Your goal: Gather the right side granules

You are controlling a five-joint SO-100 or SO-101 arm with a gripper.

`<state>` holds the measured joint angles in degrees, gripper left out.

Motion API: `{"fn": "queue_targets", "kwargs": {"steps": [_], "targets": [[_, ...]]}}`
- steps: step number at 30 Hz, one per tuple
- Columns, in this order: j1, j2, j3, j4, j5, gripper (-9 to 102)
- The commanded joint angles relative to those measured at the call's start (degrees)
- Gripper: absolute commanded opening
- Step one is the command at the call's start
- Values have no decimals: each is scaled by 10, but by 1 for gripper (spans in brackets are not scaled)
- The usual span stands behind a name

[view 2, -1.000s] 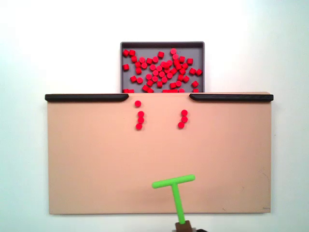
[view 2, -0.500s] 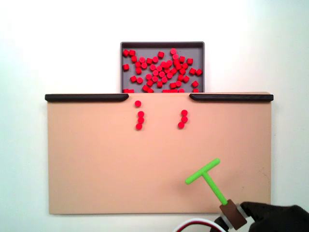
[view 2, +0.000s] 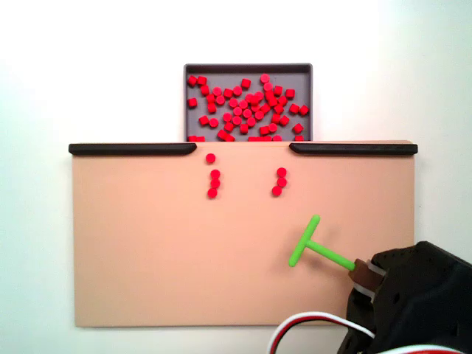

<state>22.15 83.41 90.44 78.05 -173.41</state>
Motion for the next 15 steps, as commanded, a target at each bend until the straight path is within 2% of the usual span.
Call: {"fn": "queue_targets", "kwargs": {"steps": [1,5,15], "targets": [[11,-7,-39,-1,-89,0],[23,-33,-72,5,-169,0],[15,-95,-149,5,-275,0]]}}
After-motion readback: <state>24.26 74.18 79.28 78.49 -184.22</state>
